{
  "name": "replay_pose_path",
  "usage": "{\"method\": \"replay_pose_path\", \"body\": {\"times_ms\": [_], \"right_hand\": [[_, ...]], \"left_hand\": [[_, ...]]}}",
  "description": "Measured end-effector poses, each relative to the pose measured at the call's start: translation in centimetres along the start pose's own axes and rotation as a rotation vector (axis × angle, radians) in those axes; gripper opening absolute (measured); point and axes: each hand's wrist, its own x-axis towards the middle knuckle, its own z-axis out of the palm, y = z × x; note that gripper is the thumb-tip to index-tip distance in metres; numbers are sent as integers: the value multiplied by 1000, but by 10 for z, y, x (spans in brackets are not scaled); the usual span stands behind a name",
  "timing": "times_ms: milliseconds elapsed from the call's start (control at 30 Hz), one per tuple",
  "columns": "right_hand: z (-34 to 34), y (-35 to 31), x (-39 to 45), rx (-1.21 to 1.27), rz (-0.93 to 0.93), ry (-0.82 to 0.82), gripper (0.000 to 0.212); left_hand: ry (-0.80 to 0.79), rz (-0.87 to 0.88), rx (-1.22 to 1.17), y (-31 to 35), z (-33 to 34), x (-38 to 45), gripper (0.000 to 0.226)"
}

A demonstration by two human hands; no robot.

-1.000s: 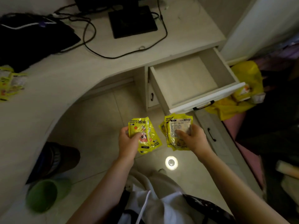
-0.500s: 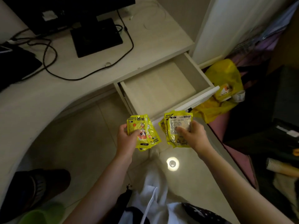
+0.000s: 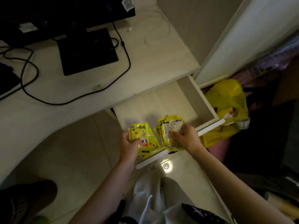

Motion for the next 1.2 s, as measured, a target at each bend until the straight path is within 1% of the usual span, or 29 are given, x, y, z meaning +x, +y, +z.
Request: {"method": "replay_pose_path", "body": {"times_ms": [133,333,467,533,633,700,800,900,1000,1067,1133,1200], "right_hand": [[2,-11,33,-111,3,-71,27],[14,-16,82,-145,54,-152,26],[24,-14,110,-256,32,-220,26],[28,-10,122,-294,21,-256,29],[35,-1,136,-369,-9,-319,34],[40,7,145,-347,1,-347,35],[45,19,158,-310,16,-386,33],[46,28,166,-280,41,-406,32],[46,38,173,-268,43,-461,30],[45,44,178,-294,33,-466,26],[46,49,182,-359,10,-429,22],[46,51,185,-372,10,-399,21]], "left_hand": [[6,-52,24,1,18,18,32],[56,-133,77,-1,39,42,38],[103,-183,210,-8,56,57,36],[134,-176,256,-9,65,62,34],[119,-169,300,-14,78,67,30],[123,-199,290,-20,84,73,32],[152,-291,226,-27,88,85,37],[143,-359,186,-37,91,94,36],[145,-404,188,-46,93,100,43],[163,-417,209,-47,92,104,46],[169,-420,245,-49,91,107,47],[161,-407,290,-52,90,110,43]]}}
